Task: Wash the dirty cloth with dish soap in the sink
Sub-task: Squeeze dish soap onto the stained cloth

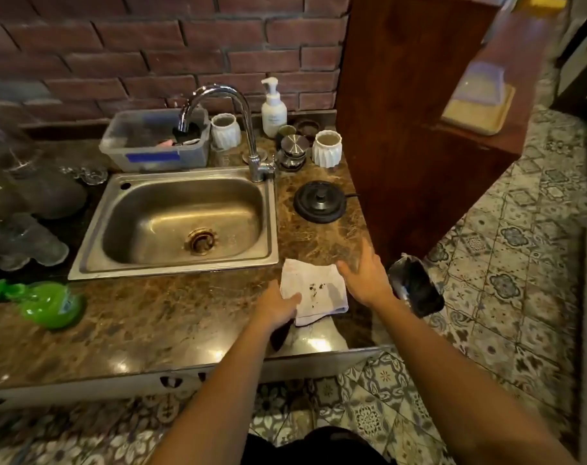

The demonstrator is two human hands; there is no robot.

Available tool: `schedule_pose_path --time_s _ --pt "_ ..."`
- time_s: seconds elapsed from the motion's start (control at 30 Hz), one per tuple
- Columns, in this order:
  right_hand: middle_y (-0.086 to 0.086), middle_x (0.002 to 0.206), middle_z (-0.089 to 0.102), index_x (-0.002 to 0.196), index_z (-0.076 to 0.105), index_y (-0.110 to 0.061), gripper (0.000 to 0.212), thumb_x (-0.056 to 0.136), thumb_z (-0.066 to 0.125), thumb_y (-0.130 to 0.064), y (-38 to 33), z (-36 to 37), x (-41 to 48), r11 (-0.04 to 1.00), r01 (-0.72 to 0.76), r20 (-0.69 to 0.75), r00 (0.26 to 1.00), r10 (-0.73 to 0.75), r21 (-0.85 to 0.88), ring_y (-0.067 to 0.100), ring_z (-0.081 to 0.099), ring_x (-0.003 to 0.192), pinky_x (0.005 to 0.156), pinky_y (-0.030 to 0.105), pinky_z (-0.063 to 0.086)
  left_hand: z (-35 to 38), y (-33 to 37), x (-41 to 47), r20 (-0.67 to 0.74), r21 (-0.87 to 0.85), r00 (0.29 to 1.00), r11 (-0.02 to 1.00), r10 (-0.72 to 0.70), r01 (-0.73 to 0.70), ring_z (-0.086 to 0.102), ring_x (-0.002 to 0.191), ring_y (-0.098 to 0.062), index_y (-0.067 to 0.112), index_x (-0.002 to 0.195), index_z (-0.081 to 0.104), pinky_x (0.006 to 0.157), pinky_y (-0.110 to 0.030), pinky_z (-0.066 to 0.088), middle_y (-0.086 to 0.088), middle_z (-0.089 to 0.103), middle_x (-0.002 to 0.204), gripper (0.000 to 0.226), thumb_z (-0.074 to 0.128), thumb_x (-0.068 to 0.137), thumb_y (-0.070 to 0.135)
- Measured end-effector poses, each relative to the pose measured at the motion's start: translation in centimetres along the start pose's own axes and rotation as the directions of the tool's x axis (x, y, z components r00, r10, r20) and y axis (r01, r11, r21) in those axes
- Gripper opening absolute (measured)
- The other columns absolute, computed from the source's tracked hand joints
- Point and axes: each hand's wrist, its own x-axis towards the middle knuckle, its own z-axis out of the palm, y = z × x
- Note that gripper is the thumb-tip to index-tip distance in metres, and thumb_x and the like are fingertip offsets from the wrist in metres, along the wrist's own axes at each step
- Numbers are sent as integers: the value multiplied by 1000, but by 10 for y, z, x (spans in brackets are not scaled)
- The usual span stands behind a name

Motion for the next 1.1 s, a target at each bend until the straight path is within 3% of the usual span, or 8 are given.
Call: schedule_pose_path --time_s 0.1,0.2,0.37,0.43,0.77,0.87,0.97,1.1 --pt "16 163 33 161 15 -18 90 92 63 -49 10 12 5 983 -139 67 989 132 116 40 37 147 118 55 36 14 -3 2 21 -59 999 998 -34 36 62 121 -29 10 138 52 105 -37 48 -6 64 134 46 62 97 26" --pt "17 144 55 147 40 -6 72 93 66 -45 13 21 4 946 -299 174 945 275 128 38 52 132 110 50 45 18 -6 4 -23 13 996 996 -84 84 55 129 -29 7 143 47 92 -28 42 -7 58 139 52 59 98 30" --pt "12 116 71 110 66 -8 73 63 78 -62 35 43 25 835 -449 268 888 375 318 31 68 105 92 50 59 20 -11 11 -75 16 994 996 -83 85 60 116 -28 13 120 57 90 -35 45 -9 65 126 30 58 97 32" --pt "14 105 74 91 67 -6 52 69 85 -49 31 45 26 769 -485 304 871 386 415 28 70 95 85 45 61 19 -13 13 -81 -4 994 997 -74 74 64 105 -26 15 105 55 83 -33 46 -11 69 114 18 59 97 31" --pt "20 120 71 126 60 -6 29 103 55 -21 -7 43 8 569 -606 557 780 286 556 40 68 110 97 61 54 3 -24 5 -74 -270 987 956 -139 114 63 96 -12 20 126 61 61 -13 47 3 66 116 28 58 100 29" --pt "23 129 67 138 52 -6 37 104 50 -21 -10 46 7 419 -650 609 753 249 634 42 63 119 102 63 49 -7 -39 0 -46 -367 981 916 -190 160 64 102 -17 16 135 59 66 -17 49 -5 65 131 38 56 101 30" --pt "26 136 62 139 47 -5 38 104 49 -19 -27 43 -1 282 -672 646 739 191 685 44 58 125 95 58 52 -18 -56 -4 -51 -459 979 875 -200 155 60 83 -14 19 118 70 71 -24 49 -6 68 113 24 53 102 27" --pt "26 141 60 144 45 -5 42 105 46 -20 -59 48 -15 145 -669 667 742 71 729 44 56 129 94 59 55 -39 -75 -17 -12 -611 964 765 -266 204 67 87 -17 21 114 66 83 -35 57 -2 68 109 26 47 106 36"
